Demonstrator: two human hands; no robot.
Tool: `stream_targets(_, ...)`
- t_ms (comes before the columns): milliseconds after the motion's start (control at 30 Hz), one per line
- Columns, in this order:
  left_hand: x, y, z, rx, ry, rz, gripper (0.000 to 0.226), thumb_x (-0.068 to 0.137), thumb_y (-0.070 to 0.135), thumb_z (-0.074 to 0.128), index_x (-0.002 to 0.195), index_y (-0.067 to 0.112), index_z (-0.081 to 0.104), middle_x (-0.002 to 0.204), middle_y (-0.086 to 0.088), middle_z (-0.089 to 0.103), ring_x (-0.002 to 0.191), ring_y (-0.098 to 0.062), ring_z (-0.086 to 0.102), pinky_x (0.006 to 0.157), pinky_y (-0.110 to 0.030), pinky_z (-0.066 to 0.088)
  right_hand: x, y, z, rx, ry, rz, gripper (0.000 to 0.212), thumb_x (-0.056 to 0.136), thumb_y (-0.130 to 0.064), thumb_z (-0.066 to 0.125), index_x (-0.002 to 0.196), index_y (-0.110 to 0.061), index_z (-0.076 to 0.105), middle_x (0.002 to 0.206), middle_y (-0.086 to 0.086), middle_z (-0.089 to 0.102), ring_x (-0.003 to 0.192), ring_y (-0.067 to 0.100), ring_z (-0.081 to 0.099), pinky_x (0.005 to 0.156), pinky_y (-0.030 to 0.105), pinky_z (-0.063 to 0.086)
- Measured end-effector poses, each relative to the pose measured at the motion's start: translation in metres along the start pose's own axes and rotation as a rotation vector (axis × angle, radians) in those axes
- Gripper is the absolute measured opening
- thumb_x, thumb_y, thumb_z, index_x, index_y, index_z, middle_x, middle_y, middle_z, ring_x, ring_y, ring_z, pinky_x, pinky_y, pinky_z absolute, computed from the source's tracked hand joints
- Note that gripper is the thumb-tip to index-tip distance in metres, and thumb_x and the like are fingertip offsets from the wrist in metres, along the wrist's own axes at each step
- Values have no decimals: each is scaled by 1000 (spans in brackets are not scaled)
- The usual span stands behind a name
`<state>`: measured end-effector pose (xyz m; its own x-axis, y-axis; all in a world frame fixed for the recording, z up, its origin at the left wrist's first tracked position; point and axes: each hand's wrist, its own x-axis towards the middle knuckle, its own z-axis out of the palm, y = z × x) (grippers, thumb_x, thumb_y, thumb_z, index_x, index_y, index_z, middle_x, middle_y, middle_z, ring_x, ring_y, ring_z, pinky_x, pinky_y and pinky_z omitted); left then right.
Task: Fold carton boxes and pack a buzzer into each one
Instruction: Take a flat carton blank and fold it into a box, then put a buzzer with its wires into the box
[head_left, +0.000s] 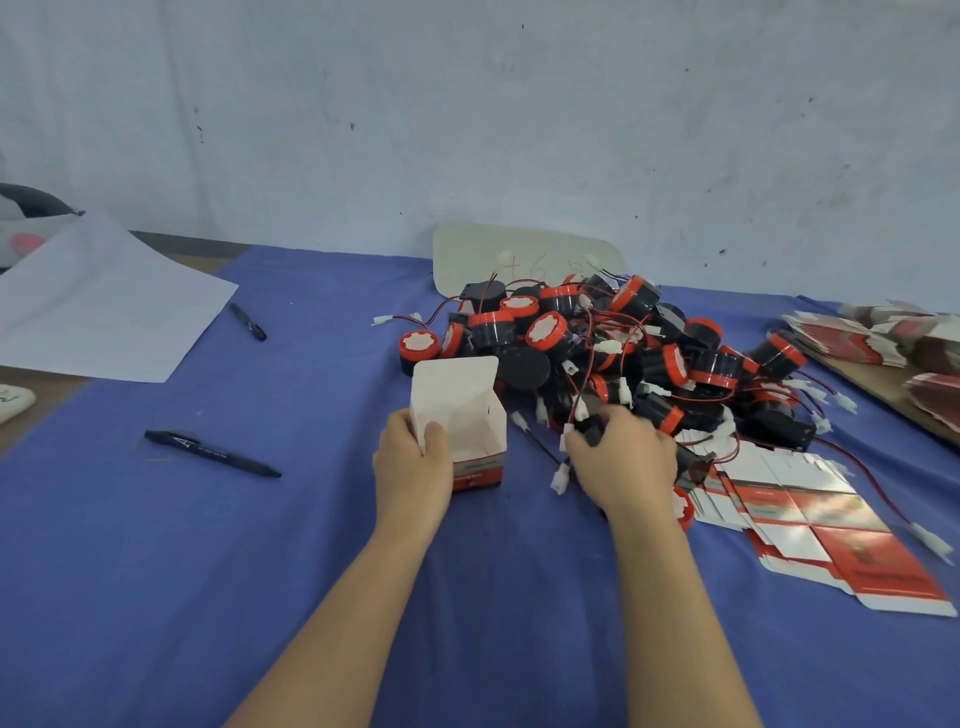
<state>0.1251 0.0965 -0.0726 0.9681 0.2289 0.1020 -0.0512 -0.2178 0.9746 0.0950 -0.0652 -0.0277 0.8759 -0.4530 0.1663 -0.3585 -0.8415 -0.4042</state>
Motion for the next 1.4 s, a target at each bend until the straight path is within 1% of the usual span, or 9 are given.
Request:
stream_targets(133, -1, 0, 2, 15, -1, 17, 11, 97, 21, 43, 107, 24, 42, 114, 2, 55, 107, -17, 52, 61, -16, 37, -4, 0, 1, -157, -259, 15, 67, 92, -31, 57, 149, -25, 23, 157, 15, 16, 143, 38, 14, 118, 51, 7)
stream_targets(333, -2, 1, 2, 46, -9, 18, 14, 96, 18, 45, 107, 25, 40, 114, 2, 54, 107, -17, 52, 58, -14, 35, -3, 0, 3, -56, -198, 14, 61, 91, -30, 60, 144, -31, 32, 149, 5, 32, 130, 37, 30, 105, 48, 27)
stream_targets(467, -1, 1, 2, 32, -7, 14, 9, 99, 22, 41, 107, 22, 42, 114, 0, 55, 105, -18, 53, 60, -16, 37, -1, -2, -1, 413, 174, -28, 61, 84, -52, 64, 134, -23, 45, 125, 3, 56, 115, 28, 48, 97, 45, 43)
stream_targets(567, -1, 3, 3, -10, -9, 3, 12, 102, 29, 34, 103, 23, 44, 108, 1, 56, 97, -14, 54, 60, -17, 38, -10, -13, -10, 797, 561, -193, 56, 84, -56, 58, 129, -25, 48, 116, -19, 51, 113, 18, 51, 95, 42, 48)
stream_targets(633, -3, 3, 4, -24, -21, -5, 18, 103, 34, 30, 105, 24, 44, 109, 2, 55, 97, -13, 53, 60, -16, 37, -18, -22, -13, 913, 619, -286, 56, 85, -55, 57, 132, -28, 45, 119, -21, 50, 113, 16, 54, 94, 39, 50)
stream_targets(867, -5, 2, 5, -57, -24, 17, 25, 103, 39, 29, 97, 23, 48, 104, 1, 59, 92, -13, 56, 63, -18, 39, -30, -46, -4, 738, 492, -539, 43, 82, -37, 68, 121, -19, 60, 113, -12, 56, 100, -6, 47, 82, 8, 41)
stream_targets(1100, -3, -2, 6, -116, -3, 42, 24, 102, 31, 34, 90, 20, 51, 99, -3, 62, 92, -18, 59, 71, -26, 46, -21, -52, 12, 357, -10, -674, 33, 93, -35, 58, 123, -20, 63, 121, -3, 62, 112, 19, 54, 93, 27, 41)
stream_targets(1300, -3, -1, 6, -155, -1, -1, 33, 104, 35, 28, 84, 25, 51, 94, 1, 62, 95, -20, 59, 86, -36, 47, -18, -52, 23, 367, 10, -447, 24, 96, -34, 51, 114, -18, 51, 101, -1, 60, 96, 21, 55, 71, 28, 35)
stream_targets(1400, -3, -1, 7, -165, -9, -6, 33, 104, 37, 26, 84, 28, 51, 98, -1, 63, 98, -21, 59, 89, -37, 47, -23, -55, 25, 335, 37, -458, 28, 99, -24, 47, 124, -14, 54, 118, 3, 59, 108, 22, 54, 81, 31, 41)
